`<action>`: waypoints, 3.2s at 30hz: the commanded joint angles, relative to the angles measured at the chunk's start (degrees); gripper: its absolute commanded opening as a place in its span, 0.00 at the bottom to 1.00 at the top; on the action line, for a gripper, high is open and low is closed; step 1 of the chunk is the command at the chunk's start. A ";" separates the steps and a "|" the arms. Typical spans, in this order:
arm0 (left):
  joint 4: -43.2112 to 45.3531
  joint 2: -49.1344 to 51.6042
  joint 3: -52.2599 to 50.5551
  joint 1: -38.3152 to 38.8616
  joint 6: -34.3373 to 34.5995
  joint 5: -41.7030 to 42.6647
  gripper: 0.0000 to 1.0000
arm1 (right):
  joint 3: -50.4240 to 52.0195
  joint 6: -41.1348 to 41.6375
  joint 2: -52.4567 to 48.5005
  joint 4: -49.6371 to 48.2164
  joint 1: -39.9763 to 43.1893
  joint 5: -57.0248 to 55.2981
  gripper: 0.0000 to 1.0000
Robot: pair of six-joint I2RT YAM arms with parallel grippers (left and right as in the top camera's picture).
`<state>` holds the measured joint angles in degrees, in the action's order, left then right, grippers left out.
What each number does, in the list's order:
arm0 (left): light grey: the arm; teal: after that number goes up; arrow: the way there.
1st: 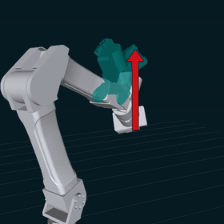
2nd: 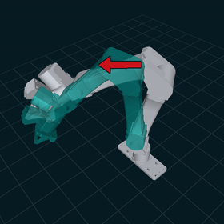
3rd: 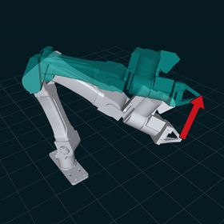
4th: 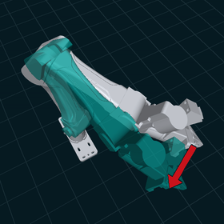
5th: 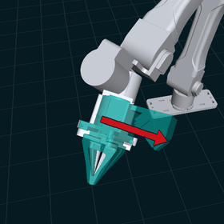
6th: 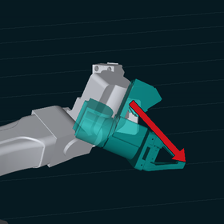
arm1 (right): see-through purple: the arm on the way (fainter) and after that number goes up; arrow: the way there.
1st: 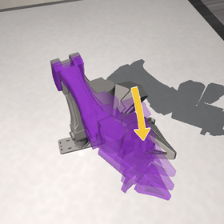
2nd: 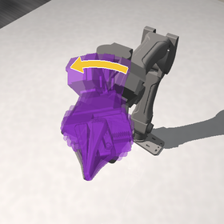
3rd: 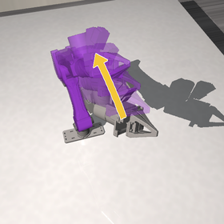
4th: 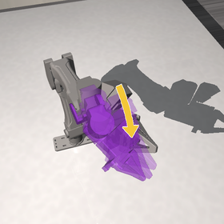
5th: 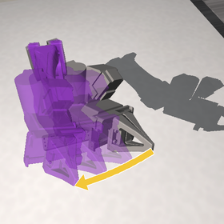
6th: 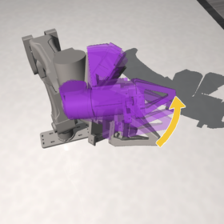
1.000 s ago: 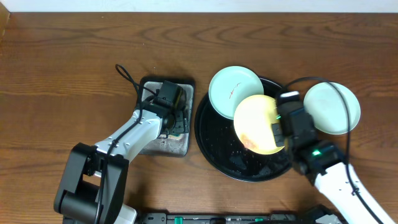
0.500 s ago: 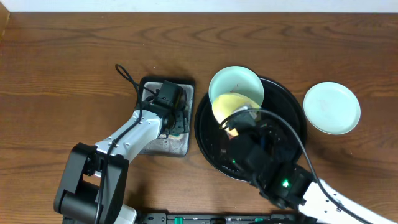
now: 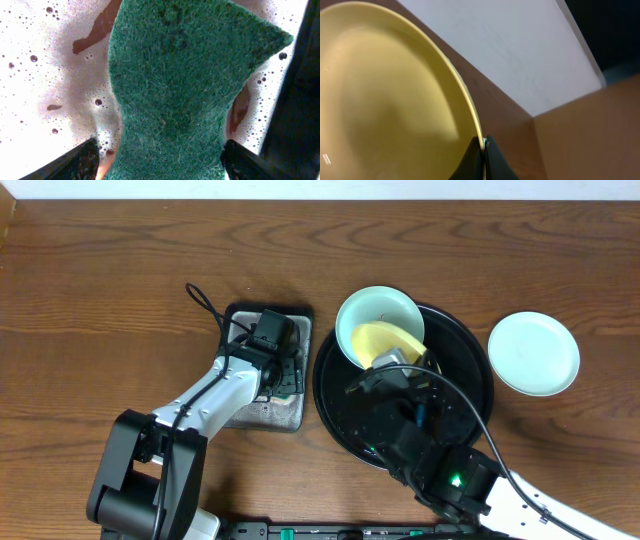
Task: Clean dirty plates on tray and stack at the side
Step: 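Lift the yellow plate with the right gripper and move it right, then set the yellow plate onto the green plate at the right side, then grasp the remaining pale green plate rim with the right gripper and pull it forward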
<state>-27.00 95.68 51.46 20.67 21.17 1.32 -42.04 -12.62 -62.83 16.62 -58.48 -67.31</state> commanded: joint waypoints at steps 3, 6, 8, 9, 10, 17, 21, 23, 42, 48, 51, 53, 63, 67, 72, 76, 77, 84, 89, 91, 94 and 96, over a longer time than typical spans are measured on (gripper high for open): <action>-0.39 -0.22 -0.15 -0.24 0.11 -0.31 0.79 | -1.29 20.68 0.57 4.07 9.49 7.52 0.01; -0.39 -0.22 -0.15 -0.24 0.11 -0.31 0.79 | -1.31 30.91 0.57 7.26 20.33 19.82 0.01; -0.39 -0.22 -0.15 -0.24 0.11 -0.31 0.79 | -1.31 36.65 0.57 8.31 27.63 26.69 0.01; -0.42 -0.22 -0.15 -0.24 0.11 -0.31 0.79 | -1.31 39.28 0.57 8.57 31.28 30.08 0.01; -0.39 -0.22 -0.15 -0.24 0.11 -0.31 0.79 | -1.31 42.42 0.57 8.72 36.33 35.21 0.01; -0.39 -0.22 -0.15 -0.24 0.11 -0.31 0.79 | -1.29 52.33 -1.84 8.70 64.35 59.91 0.01; -0.39 -0.22 -0.15 -0.24 0.11 -0.31 0.79 | -1.29 54.16 -6.27 7.78 75.65 66.07 0.01; -0.39 -0.22 -0.15 -0.24 0.11 -0.31 0.79 | -1.29 54.16 -9.27 6.64 80.24 69.18 0.01; -0.42 -0.22 -0.15 -0.24 0.11 -0.31 0.79 | -1.31 46.75 -19.87 -9.92 85.66 98.03 0.52; -0.39 -0.22 -0.15 -0.24 0.11 -0.31 0.79 | -1.75 30.03 -19.80 -13.33 75.38 102.68 0.62; -0.42 -0.22 -0.15 -0.24 0.11 -0.31 0.79 | -4.66 20.48 -19.89 -8.17 69.00 101.74 0.62; -0.44 -0.22 -0.15 -0.24 0.11 -0.31 0.79 | -8.28 18.18 -20.72 -3.54 65.99 98.62 0.65; -0.42 -0.22 -0.15 -0.24 0.11 -0.31 0.79 | -27.23 6.32 -34.80 13.07 55.54 94.99 0.99; -0.44 -0.22 -0.15 -0.24 0.11 -0.31 0.79 | -27.21 8.00 -40.04 8.37 54.84 94.71 0.99; -0.39 -0.22 -0.15 -0.24 0.11 -0.31 0.79 | -27.21 12.81 -44.94 4.04 54.73 94.51 0.89; -0.42 -0.22 -0.15 -0.24 0.11 -0.31 0.79 | -27.21 12.81 -47.76 3.61 54.40 94.31 0.73; -0.42 -0.22 -0.15 -0.24 0.11 -0.31 0.79 | -27.21 12.81 -48.35 3.69 54.34 94.31 0.67; -0.42 -0.22 -0.15 -0.24 0.11 -0.31 0.79 | -27.21 13.46 -52.28 3.76 54.25 94.36 0.49; -0.39 -0.22 -0.15 -0.24 0.11 -0.31 0.79 | -27.23 13.46 -51.80 3.82 54.25 95.06 0.17; -0.39 -0.22 -0.15 -0.24 0.11 -0.31 0.79 | -27.23 13.44 -51.01 4.39 54.31 96.13 0.07; -0.44 -0.22 -0.15 -0.24 0.11 -0.31 0.79 | -27.26 13.44 -48.30 7.78 54.42 96.72 0.01; -0.59 -0.22 -0.15 -0.24 0.11 -0.31 0.79 | -27.26 13.42 -46.42 11.32 54.42 96.65 0.01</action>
<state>-26.98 95.68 51.46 20.67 21.17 1.34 -68.75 0.95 -113.69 24.71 -3.73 28.03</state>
